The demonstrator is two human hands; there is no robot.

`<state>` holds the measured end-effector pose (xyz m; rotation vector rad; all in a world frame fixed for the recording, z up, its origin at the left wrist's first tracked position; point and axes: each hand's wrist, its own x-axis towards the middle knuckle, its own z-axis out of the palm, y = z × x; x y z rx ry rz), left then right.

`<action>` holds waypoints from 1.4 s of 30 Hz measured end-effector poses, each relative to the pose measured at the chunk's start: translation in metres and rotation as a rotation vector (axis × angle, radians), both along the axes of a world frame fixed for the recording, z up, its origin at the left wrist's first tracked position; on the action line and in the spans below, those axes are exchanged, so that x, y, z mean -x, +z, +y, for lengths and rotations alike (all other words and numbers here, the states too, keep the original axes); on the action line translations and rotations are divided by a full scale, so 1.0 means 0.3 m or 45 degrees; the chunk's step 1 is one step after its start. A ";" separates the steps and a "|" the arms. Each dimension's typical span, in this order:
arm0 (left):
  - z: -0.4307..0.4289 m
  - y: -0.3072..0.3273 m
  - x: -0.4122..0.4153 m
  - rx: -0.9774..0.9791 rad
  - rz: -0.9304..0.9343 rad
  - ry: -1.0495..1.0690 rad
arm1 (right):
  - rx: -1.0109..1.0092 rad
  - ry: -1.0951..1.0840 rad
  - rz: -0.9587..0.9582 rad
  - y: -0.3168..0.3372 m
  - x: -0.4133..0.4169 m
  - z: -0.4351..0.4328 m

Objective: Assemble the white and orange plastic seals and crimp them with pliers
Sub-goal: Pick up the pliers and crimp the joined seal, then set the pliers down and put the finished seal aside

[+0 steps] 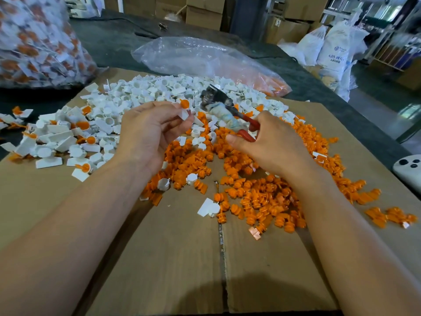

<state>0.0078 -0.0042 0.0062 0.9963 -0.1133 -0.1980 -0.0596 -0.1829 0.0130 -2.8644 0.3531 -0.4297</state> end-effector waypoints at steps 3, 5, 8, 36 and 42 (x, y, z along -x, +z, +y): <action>-0.003 0.004 0.011 -0.076 0.021 -0.052 | 0.105 -0.120 0.050 -0.009 -0.008 -0.044; 0.000 0.005 0.015 -0.203 0.035 -0.072 | 0.144 -0.150 0.077 -0.016 -0.011 -0.064; 0.006 0.003 0.009 -0.338 0.089 -0.144 | 0.158 -0.174 0.161 -0.024 -0.017 -0.081; 0.028 -0.002 -0.010 -0.167 0.346 -0.576 | 0.127 -0.098 0.390 -0.052 -0.036 -0.082; 0.030 -0.002 -0.008 -0.187 0.363 -0.568 | 0.072 -0.086 0.398 -0.055 -0.034 -0.086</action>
